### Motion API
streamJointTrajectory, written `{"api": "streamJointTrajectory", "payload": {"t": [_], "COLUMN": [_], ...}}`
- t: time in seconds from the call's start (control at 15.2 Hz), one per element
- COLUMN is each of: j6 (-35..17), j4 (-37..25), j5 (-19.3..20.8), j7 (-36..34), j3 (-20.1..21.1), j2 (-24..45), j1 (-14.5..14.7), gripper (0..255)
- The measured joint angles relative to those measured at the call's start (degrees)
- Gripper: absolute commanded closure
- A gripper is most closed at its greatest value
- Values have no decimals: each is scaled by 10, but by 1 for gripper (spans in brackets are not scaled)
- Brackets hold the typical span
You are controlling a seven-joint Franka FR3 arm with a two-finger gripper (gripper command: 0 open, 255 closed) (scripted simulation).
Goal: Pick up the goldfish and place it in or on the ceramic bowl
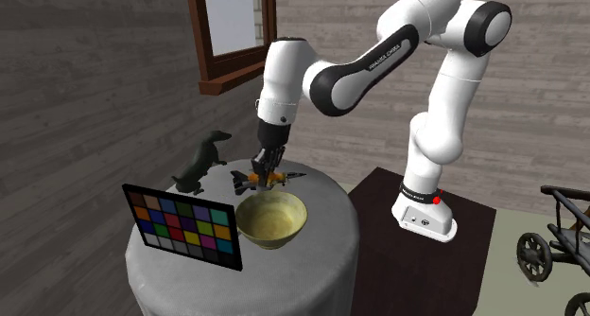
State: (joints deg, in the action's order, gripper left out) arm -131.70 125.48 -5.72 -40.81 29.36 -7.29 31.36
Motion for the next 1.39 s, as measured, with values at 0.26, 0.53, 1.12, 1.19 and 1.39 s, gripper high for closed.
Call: {"api": "streamJointTrajectory", "payload": {"t": [0.26, 0.53, 1.12, 1.19, 1.39], "j6": [-25, -56, -98, -98, -98], "j4": [23, 40, 60, 60, 60], "j5": [3, 11, 28, 28, 28], "j7": [-16, -22, -35, -35, -35], "j3": [10, 13, 18, 18, 18], "j2": [2, 17, 42, 42, 42], "j1": [6, 5, 5, 5, 5], "gripper": [255, 255, 255, 255, 0]}}
